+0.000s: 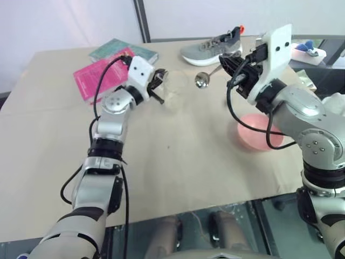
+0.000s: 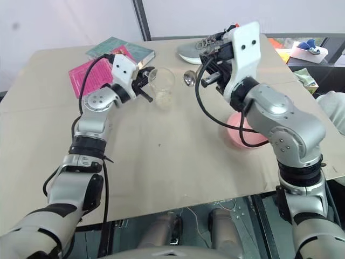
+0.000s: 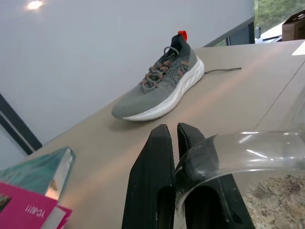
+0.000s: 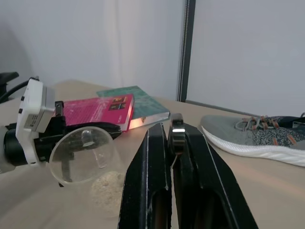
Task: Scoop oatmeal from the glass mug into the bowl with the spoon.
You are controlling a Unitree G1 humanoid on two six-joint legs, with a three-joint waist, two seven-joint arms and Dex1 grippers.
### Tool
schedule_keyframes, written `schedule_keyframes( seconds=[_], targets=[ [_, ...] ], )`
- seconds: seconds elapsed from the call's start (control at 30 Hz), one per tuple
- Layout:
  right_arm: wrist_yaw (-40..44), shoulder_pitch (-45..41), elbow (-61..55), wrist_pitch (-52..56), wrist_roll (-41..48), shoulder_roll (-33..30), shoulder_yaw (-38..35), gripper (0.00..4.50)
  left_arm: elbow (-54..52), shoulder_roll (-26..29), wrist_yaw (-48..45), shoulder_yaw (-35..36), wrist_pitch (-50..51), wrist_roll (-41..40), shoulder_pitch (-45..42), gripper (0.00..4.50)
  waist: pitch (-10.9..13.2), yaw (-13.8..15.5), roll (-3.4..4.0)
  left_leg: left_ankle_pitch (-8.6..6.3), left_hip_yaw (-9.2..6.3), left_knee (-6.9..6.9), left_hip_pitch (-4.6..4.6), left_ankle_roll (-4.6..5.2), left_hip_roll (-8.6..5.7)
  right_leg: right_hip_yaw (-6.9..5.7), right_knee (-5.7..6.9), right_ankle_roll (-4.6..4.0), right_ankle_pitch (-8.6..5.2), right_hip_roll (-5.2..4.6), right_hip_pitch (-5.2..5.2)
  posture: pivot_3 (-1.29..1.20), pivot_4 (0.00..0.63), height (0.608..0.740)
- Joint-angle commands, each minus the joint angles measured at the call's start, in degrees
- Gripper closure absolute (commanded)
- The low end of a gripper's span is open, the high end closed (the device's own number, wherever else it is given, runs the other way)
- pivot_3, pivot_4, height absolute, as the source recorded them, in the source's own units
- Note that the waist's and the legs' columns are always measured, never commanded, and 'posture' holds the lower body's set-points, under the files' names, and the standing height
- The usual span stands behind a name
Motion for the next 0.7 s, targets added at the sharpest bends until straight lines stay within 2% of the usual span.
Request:
schedule_keyframes(
  seconds=[0.03,0.27,0.4,0.53,0.7],
  targets=[
    [1.5,-1.4,-2.2,-1.2,-3.6,0.2,0.3,4.50,-0.6,-0.3,0.4,0.6,-3.1,-0.1,-2.6,4.46,0.0,0.0,0.00,0.00,0.00,0.00,0.00,0.00,0.00,0.00,0.00,0.00,0.00,0.00,0.00,0.00,0.150,0.740],
    [4.9,-1.2,-2.6,-1.2,-7.5,1.3,1.5,4.50,1.0,-0.5,0.9,-0.4,-5.4,1.9,-3.8,4.46,0.0,0.0,0.00,0.00,-0.01,0.01,0.00,0.00,-0.01,-0.01,0.01,0.00,0.00,0.02,0.00,0.00,0.150,0.740],
    [3.9,-3.2,-1.0,-1.2,-9.1,1.6,-2.9,4.50,2.7,0.3,1.2,-0.3,-5.5,3.1,-3.3,4.46,0.0,0.0,0.00,0.00,-0.01,0.01,0.00,0.00,-0.01,-0.01,0.02,0.00,0.00,0.03,0.00,0.00,0.150,0.740],
    [3.7,-4.7,-1.5,0.0,-6.3,3.8,-6.7,4.50,4.5,0.8,1.9,-0.4,-4.5,4.4,-3.4,4.46,0.0,0.0,0.00,0.00,-0.03,0.03,0.00,0.00,-0.02,-0.02,0.02,0.00,0.00,0.22,0.00,0.00,0.150,0.740],
    [3.4,-5.4,-3.1,2.8,-2.3,7.7,-7.8,4.50,6.4,0.1,3.7,-1.0,-2.9,5.9,-4.6,4.46,0.0,-0.1,0.00,0.00,-0.03,0.03,0.00,0.00,0.00,-0.01,0.04,0.00,0.00,0.18,-0.01,0.00,0.150,0.740]
  ],
)
